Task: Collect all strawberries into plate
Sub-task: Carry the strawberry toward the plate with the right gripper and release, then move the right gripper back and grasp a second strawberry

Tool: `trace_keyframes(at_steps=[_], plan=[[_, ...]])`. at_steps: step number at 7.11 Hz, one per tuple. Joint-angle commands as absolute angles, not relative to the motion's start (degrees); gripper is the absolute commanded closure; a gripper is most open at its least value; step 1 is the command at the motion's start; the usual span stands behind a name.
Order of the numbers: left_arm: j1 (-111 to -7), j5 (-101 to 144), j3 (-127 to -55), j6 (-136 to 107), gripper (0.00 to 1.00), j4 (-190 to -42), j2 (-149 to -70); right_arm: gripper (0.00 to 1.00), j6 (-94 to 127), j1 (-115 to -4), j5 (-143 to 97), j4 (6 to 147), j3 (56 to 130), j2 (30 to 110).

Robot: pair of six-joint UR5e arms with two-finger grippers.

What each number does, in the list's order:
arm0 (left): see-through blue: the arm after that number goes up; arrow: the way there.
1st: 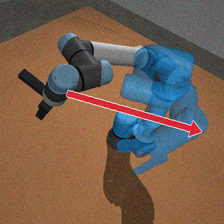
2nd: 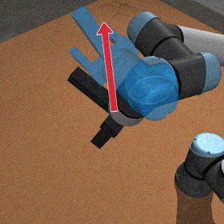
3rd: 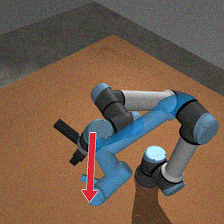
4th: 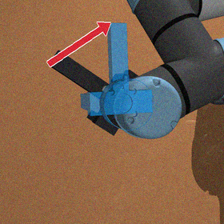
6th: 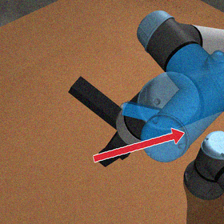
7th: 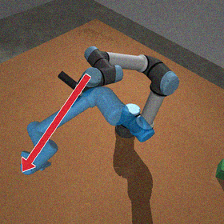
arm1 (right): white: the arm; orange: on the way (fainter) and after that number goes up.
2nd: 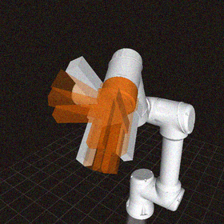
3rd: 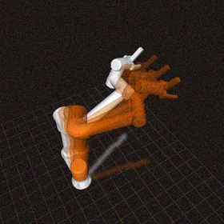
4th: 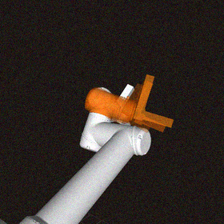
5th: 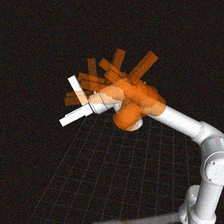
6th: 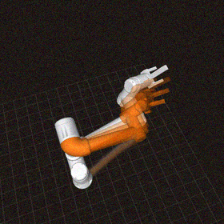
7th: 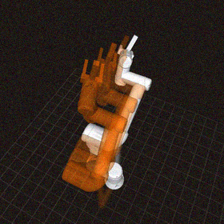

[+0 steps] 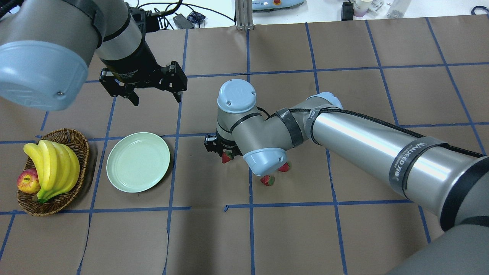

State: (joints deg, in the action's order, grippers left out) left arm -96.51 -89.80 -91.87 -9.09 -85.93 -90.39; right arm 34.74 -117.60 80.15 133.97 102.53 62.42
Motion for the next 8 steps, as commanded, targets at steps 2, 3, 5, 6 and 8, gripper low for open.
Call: trace_keyframes(at_steps=[2, 3, 5, 6, 8], plan=[[-96.5, -89.91, -91.76, -8.88, 0.0, -86.22, -89.91, 0.0, 34.45, -117.69, 80.41, 133.6, 102.57, 62.57], [-96.5, -90.0, -91.67, -8.88, 0.0, -86.22, -89.83, 0.0, 34.02, -117.08, 80.51, 132.29, 102.66, 63.54], [-96.5, -90.0, -91.84, -8.88, 0.0, -86.31, -89.82, 0.0, 33.93, -114.1, 93.17, 118.47, 102.66, 68.88], [-96.5, -90.09, -92.02, -8.96, 0.0, -86.31, -89.82, 0.0, 34.36, -111.47, 94.73, 116.21, 102.74, 69.43], [-96.5, -90.09, -91.93, -8.96, 0.0, -86.31, -89.82, 0.0, 39.85, -108.03, 94.48, 113.99, 106.24, 70.92]])
